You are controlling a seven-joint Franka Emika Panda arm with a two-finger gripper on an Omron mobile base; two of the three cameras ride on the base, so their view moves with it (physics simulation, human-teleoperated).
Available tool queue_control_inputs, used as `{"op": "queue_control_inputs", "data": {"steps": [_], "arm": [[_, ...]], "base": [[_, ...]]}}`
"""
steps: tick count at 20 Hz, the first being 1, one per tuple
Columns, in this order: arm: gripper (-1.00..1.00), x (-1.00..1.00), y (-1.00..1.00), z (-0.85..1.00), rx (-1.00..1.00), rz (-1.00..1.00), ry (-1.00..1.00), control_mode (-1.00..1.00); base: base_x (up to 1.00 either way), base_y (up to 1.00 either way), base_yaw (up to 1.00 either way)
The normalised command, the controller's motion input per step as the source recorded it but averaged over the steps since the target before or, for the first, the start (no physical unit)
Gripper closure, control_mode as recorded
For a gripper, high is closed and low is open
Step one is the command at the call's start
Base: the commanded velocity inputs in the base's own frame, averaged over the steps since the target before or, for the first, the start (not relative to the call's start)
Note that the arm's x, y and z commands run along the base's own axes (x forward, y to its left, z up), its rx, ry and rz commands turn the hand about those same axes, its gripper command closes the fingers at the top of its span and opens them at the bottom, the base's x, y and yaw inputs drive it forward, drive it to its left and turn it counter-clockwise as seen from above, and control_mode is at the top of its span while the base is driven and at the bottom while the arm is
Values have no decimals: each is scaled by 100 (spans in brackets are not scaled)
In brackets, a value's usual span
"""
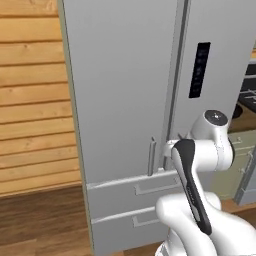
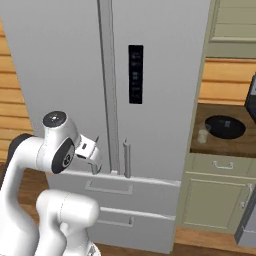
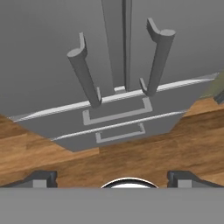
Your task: Grab a lemon wedge from the fridge and one ice cube from the ice bowl, and put them in the glass of lemonade.
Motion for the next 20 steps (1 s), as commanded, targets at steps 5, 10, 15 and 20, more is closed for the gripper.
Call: {"op": "queue_control_inputs", "data": {"steps": [5,10,15,20], "arm": [[-100,0,0,0,0,0,0,100],[-100,0,0,0,0,0,0,100],[-100,0,0,0,0,0,0,100],[-100,0,0,0,0,0,0,100]], "base": [[-3,-51,-10],[-19,-49,-3],[-15,-2,-2],[-12,-1,-2]]}}
